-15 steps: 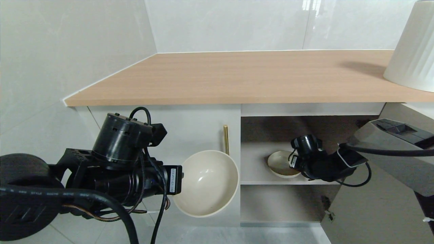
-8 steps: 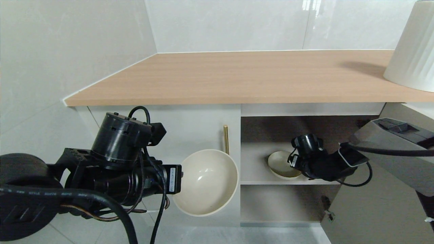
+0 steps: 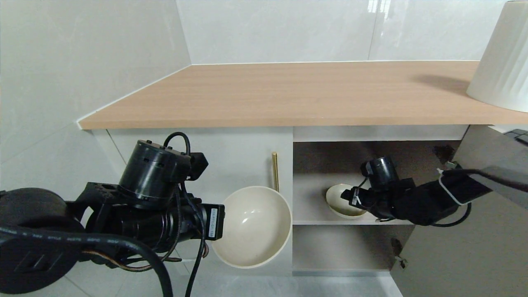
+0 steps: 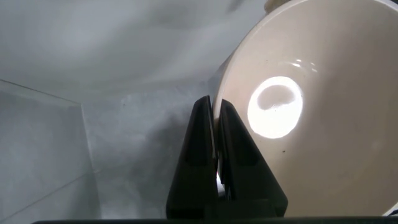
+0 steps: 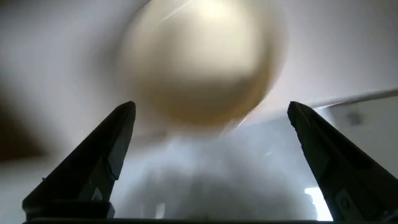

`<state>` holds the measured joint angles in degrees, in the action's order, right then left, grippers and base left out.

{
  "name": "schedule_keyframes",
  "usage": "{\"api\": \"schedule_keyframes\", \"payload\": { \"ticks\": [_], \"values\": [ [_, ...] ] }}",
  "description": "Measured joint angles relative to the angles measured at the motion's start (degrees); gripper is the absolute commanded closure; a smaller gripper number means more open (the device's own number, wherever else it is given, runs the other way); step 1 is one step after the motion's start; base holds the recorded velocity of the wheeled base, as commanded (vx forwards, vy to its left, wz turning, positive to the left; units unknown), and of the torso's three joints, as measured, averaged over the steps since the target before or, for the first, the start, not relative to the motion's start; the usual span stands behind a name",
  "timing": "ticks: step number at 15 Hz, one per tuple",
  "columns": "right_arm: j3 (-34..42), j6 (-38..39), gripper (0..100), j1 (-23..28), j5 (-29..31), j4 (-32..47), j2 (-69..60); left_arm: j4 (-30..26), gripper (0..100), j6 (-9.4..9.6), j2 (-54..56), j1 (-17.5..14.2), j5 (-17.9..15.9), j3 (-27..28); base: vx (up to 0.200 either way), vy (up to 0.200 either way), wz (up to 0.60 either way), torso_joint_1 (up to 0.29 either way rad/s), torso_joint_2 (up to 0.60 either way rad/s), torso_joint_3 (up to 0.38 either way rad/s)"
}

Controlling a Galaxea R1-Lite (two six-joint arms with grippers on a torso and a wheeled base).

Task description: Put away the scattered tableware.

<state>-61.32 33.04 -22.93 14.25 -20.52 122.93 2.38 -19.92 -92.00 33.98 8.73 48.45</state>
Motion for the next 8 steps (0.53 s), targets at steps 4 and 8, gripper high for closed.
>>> {"api": "schedule_keyframes", "payload": {
  "ticks": [4, 8],
  "values": [
    [12.5, -8.7, 0, -6.3, -15.6, 0.0, -14.4, 0.0, 100, 1.89, -3.1, 4.1, 2.7, -0.7, 0.000, 0.000, 0.00, 0.000, 0.00, 0.000],
    [19.3, -14.7, 0, -12.7, -22.3, 0.0, -23.8, 3.8, 100, 2.07, -7.9, 7.8, 4.3, -1.1, 0.000, 0.000, 0.00, 0.000, 0.00, 0.000]
  ]
}}
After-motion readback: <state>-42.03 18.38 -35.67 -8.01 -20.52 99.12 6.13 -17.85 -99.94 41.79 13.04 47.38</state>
